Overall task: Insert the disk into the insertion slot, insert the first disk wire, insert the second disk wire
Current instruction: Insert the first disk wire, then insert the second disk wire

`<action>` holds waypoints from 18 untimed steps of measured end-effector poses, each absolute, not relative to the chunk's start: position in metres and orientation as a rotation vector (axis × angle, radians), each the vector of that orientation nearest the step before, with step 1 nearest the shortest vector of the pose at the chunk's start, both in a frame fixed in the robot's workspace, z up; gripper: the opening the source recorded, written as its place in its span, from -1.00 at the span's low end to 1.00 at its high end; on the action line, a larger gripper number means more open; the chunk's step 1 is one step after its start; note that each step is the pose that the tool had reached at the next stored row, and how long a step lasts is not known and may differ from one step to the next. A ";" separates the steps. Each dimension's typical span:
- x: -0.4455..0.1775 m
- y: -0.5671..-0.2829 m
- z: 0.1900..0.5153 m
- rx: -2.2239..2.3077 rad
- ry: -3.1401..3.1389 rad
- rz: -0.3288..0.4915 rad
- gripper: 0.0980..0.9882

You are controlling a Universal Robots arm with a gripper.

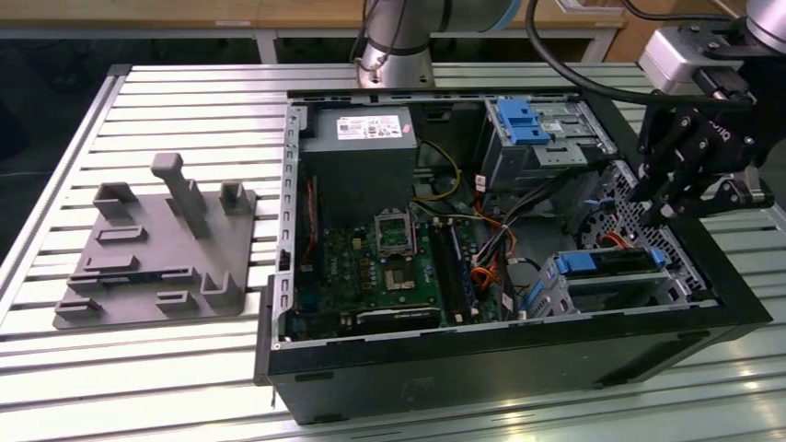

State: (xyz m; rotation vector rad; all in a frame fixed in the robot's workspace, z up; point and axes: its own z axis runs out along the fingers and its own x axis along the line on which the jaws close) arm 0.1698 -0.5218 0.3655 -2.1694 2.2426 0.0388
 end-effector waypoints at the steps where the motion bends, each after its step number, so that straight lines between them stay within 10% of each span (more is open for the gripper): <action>1: 0.170 -0.522 0.366 -2.169 2.243 0.039 -0.42; 18: 0.170 -0.519 0.366 -2.169 2.243 0.039 -0.42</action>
